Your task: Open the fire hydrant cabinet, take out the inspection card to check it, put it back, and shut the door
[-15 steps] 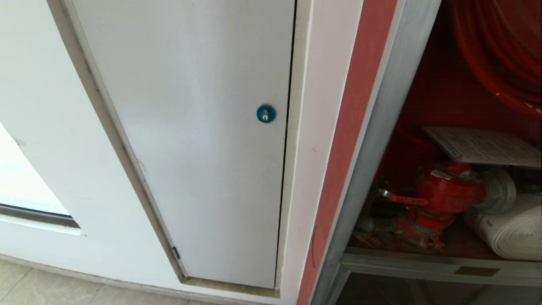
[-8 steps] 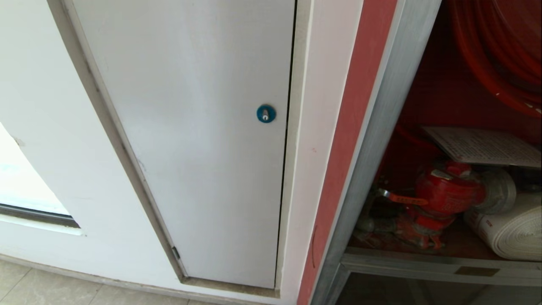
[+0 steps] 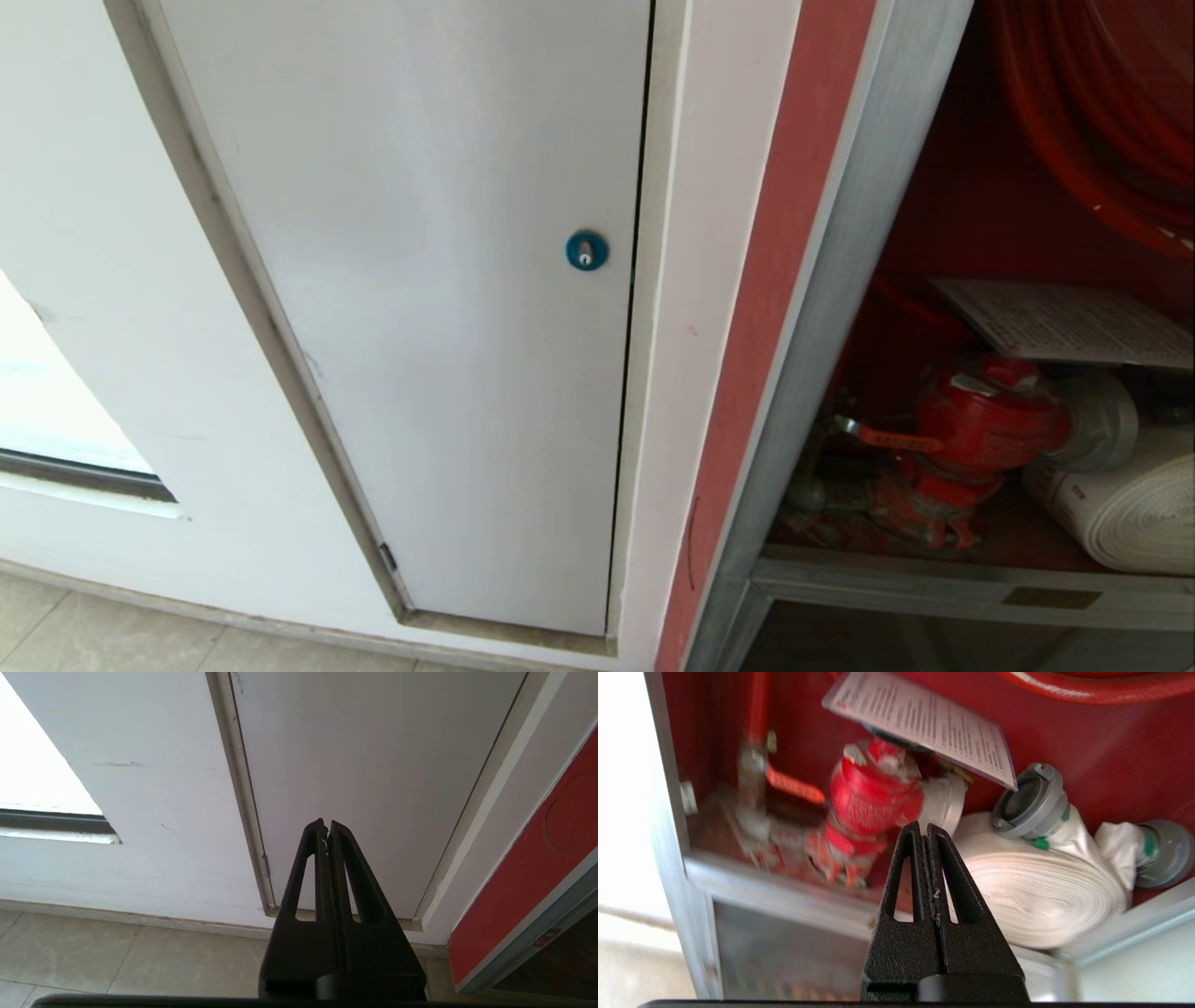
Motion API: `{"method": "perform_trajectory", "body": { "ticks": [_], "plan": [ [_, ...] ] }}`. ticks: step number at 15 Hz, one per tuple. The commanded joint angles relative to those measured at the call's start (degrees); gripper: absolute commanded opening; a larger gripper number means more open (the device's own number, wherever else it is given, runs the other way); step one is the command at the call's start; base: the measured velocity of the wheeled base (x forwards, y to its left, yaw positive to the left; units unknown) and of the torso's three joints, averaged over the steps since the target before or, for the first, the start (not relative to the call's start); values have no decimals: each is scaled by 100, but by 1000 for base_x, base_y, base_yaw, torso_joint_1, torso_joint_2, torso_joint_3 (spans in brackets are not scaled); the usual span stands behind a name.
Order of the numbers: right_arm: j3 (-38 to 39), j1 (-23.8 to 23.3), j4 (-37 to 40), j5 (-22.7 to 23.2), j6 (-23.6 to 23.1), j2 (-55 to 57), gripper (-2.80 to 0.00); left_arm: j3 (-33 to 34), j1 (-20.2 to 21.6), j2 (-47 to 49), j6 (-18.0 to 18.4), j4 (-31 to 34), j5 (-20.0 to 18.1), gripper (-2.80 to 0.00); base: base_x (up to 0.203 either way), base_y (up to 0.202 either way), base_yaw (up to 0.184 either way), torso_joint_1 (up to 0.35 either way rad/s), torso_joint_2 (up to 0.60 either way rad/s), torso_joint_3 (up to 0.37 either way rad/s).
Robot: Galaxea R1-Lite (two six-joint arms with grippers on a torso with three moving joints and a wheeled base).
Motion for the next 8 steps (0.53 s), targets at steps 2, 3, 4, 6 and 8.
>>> {"method": "perform_trajectory", "body": {
  "ticks": [2,3,4,6,8],
  "plan": [
    [-949,30,1240,-4,-400,742,-280,0,0,5,2,-3,0,-280,0,0,0,0,0,0],
    [-1160,36,1472,-4,-584,906,-280,0,0,5,-2,-3,0,-280,0,0,0,0,0,0],
    [-1318,38,1616,-4,-749,1070,-280,0,0,5,-3,-3,0,-280,0,0,0,0,0,0],
    [-1452,31,1721,-66,-1188,1281,-280,0,0,5,1,-3,0,-280,0,0,0,0,0,0],
    [-1446,31,1748,-504,-1967,1405,-280,0,0,5,-3,-3,0,-280,0,0,0,0,0,0]
  ]
}}
